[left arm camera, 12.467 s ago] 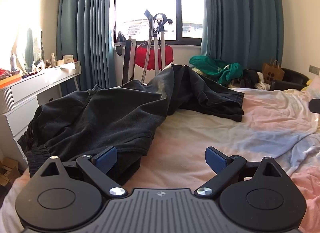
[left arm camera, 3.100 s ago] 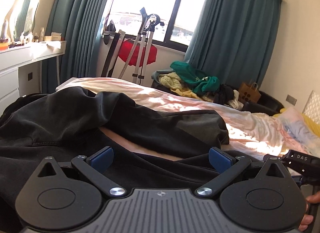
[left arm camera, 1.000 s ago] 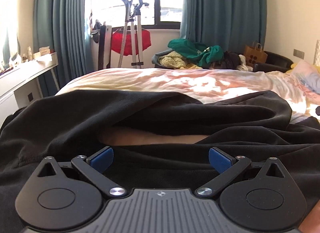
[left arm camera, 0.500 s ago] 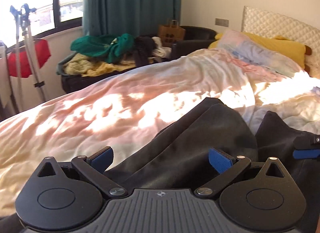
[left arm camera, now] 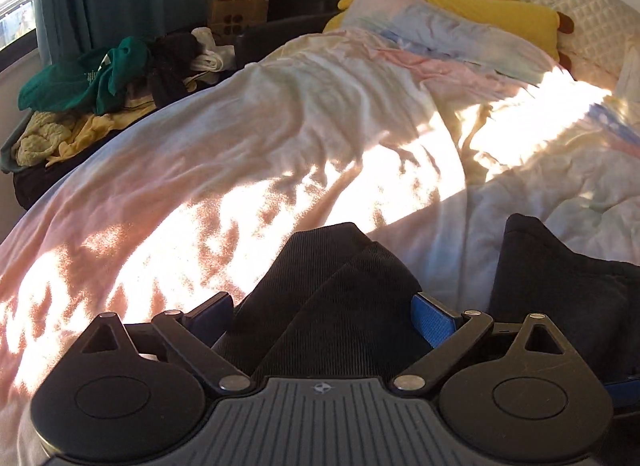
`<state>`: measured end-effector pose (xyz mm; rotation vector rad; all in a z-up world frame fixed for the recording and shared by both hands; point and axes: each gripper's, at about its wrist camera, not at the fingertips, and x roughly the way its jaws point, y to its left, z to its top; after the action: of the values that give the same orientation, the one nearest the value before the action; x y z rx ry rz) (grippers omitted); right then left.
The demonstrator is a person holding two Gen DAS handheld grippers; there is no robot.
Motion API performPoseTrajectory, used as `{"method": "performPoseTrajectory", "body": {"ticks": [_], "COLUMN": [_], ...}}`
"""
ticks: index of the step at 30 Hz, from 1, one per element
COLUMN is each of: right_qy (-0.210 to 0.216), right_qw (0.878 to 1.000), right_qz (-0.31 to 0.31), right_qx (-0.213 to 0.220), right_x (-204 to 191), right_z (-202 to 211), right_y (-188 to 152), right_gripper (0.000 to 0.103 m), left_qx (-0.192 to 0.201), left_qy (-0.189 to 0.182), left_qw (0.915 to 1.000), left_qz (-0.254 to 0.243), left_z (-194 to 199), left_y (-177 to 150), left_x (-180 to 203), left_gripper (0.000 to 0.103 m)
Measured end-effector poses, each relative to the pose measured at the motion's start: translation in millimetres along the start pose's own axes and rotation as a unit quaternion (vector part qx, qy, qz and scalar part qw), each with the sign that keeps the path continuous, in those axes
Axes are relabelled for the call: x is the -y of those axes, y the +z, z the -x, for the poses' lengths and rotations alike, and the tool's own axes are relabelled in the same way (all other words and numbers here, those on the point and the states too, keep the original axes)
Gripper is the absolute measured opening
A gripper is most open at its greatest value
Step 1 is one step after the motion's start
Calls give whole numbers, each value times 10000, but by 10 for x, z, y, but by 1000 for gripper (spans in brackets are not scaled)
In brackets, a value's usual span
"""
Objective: Fold clothes
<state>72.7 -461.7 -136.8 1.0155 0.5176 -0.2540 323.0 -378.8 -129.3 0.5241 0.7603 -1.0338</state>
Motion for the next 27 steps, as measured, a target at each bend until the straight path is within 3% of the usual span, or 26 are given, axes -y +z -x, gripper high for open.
{"method": "performPoseTrajectory", "body": {"ticks": [3,5,9,11,14,16,19,20,23,26,27], "right_qy": [19,44,-24,-91,-165,-201,-314,-352,-408,-445,-457], "right_qw": [9999,9997,9996,9996,9995,9991,9979,9975,9965,9960,9958], "right_qz": [-133,-240,-227,-166,-32,45,58,49,-15,-79,-97], "right_qx": [52,85,171,186,258,362,562,614,734,775,783], "right_x": [47,80,93,76,35,20,33,38,72,107,117], "right_z": [42,64,63,48,61,99,151,163,198,209,208], "right_y": [30,52,59,40,10,11,34,42,61,67,69], "right_gripper": [70,70,70,70,70,70,70,70,70,70,70], "left_qx": [-307,-720,-647,-512,-53,432,1436,1608,1343,847,781], "left_qy": [28,357,1026,1428,2255,2759,3525,3546,2952,2164,1938], "left_qw": [9995,9966,9925,9884,9736,9594,9238,9207,9459,9718,9775], "left_qz": [8,156,-123,24,335,404,406,277,-67,-409,-279], "left_z": [-100,-171,-14,138,457,696,1066,1105,947,640,570], "left_y": [2,-34,20,107,346,525,770,779,622,262,115], "left_x": [46,89,269,277,234,247,360,396,553,830,868], "left_gripper": [75,42,13,10,8,8,7,8,12,30,30]}}
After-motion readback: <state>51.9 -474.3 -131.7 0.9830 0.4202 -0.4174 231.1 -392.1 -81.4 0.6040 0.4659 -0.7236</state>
